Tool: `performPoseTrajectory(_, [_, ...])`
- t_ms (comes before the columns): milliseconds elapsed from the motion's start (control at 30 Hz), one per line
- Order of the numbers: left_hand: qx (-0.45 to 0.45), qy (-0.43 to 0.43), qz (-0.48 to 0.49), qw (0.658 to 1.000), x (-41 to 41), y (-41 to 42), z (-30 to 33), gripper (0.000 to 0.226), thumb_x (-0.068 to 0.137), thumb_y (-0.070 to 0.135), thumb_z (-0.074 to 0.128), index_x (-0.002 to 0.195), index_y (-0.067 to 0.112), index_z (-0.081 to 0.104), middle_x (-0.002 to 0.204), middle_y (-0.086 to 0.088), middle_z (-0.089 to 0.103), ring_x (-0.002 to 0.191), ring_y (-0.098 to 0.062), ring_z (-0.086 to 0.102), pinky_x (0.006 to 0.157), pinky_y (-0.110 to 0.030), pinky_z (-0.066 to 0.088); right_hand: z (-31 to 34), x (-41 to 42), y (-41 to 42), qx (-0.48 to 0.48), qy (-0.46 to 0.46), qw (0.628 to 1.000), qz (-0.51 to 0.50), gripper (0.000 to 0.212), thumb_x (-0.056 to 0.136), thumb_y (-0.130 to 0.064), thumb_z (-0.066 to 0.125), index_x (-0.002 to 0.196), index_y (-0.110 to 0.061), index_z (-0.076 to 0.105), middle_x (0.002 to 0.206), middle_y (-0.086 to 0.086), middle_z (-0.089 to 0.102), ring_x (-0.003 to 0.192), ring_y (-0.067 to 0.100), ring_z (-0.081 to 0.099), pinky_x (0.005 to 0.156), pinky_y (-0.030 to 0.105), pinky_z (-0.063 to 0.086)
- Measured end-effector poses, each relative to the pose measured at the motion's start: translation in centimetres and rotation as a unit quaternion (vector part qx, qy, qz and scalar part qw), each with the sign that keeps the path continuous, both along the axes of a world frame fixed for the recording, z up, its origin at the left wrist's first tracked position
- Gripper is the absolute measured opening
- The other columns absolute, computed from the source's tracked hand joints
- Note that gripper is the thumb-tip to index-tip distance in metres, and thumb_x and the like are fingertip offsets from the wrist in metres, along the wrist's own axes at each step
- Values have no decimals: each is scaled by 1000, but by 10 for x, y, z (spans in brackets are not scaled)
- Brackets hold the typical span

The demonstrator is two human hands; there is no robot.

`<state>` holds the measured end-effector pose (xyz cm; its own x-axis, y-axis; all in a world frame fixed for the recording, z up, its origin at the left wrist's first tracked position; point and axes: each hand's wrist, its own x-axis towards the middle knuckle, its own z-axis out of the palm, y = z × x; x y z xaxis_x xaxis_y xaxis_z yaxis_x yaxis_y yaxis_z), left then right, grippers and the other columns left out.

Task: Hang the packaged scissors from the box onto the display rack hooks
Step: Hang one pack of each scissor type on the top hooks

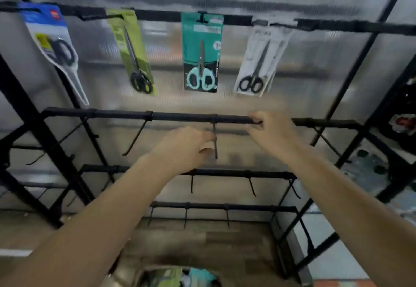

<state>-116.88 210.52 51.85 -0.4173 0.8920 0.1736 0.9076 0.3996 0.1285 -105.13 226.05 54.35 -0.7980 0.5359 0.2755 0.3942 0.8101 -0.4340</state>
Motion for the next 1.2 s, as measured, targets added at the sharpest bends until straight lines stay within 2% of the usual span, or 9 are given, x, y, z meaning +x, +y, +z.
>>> performPoseTrajectory(167, [-83,-90,15,992,-6,-39,-95,37,97,32,47,132,22,53,132,-4,56,119,-23,52,94,-36,45,-90,9,-36,-121,-115,985,53,29,93,-23,54,120,-16,63,115,2,64,104,18,58,88,27,44])
performPoseTrajectory(367, [-199,-174,25,964,-17,-97,-218,33,96,27,48,128,22,57,129,-2,59,118,-22,54,95,-33,43,-223,22,-77,-228,-308,923,44,34,92,-23,56,125,-15,58,125,7,59,114,23,54,94,30,41])
performPoseTrajectory(500, [-256,-244,53,934,-14,-143,-317,31,97,26,46,125,20,58,126,-3,61,115,-22,54,88,-28,39,-328,38,-114,-327,-336,883,-21,28,90,-19,59,117,-10,64,113,8,62,108,26,57,82,29,42])
performPoseTrajectory(633, [-281,-335,136,889,7,-188,-426,34,98,24,46,130,23,55,136,1,55,122,-18,49,94,-24,33,-450,57,-166,-405,-381,829,-56,25,90,-14,56,111,-4,63,111,18,64,98,30,62,85,40,50])
performPoseTrajectory(733, [-296,-387,169,857,20,-213,-513,38,99,23,45,136,21,48,142,0,47,129,-18,42,101,-24,28,-544,67,-201,-420,-406,808,-69,30,90,-20,56,119,-13,60,113,11,63,91,20,61,76,30,51])
performPoseTrajectory(800, [-301,-415,199,835,23,-221,-568,40,99,23,44,139,19,43,145,-2,44,133,-19,38,103,-24,25,-600,67,-215,-405,-423,808,-69,31,91,-22,54,120,-17,60,117,6,61,94,15,58,74,23,45])
performPoseTrajectory(900, [-255,-437,272,818,19,-221,-641,51,98,23,48,145,12,32,148,-9,39,134,-24,38,105,-28,28,-675,56,-225,-373,-438,816,-53,33,94,-21,49,125,-15,57,127,8,56,112,21,54,87,26,42])
performPoseTrajectory(1067, [-92,-468,429,767,13,-220,-734,84,84,22,71,149,8,19,149,-13,36,134,-31,37,107,-39,35,-765,17,-218,-245,-376,894,-2,37,91,-9,46,128,-6,51,133,13,46,122,26,44,98,28,33])
performPoseTrajectory(1200, [-45,-483,519,704,7,-224,-769,90,74,20,80,145,5,27,140,-14,45,125,-34,47,98,-41,44,-798,0,-211,-133,-346,925,84,45,92,-19,49,136,-13,43,139,9,36,127,26,32,103,28,24])
